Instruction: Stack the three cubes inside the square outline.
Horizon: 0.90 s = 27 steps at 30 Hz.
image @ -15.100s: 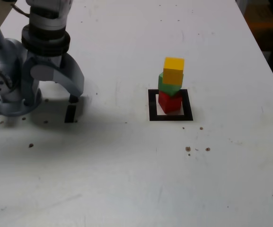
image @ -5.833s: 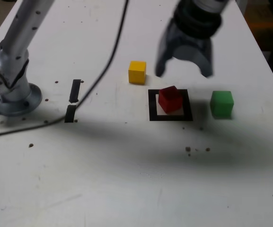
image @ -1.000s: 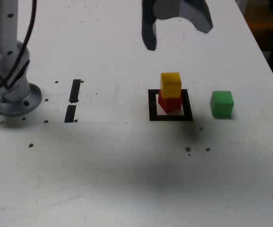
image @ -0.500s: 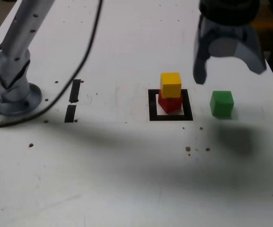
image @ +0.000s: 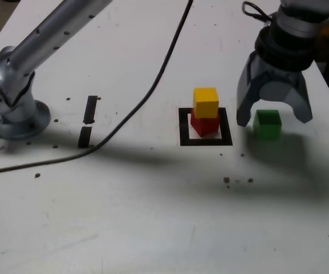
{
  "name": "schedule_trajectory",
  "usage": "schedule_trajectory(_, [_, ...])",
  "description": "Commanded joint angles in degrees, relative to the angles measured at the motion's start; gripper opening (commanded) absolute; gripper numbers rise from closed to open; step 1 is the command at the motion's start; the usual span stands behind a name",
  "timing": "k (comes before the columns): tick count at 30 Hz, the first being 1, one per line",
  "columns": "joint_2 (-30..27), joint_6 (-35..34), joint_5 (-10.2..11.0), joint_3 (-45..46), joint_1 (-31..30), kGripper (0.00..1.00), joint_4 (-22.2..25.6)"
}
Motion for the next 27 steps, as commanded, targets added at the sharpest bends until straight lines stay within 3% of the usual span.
schedule_trajectory(1, [0.77, 0.09, 0.82, -1.2, 0.12, 0.78, 1.03])
schedule_trajectory(7, [2.3, 0.04, 2.22, -2.94, 0.12, 0.52, 1.39])
schedule_trajectory(21, [3.46, 0.24, 2.25, -3.93, 0.12, 0.27, 1.47])
schedule_trajectory(27, [-1.25, 0.71, 2.9, -1.69, -0.19, 0.16, 1.54])
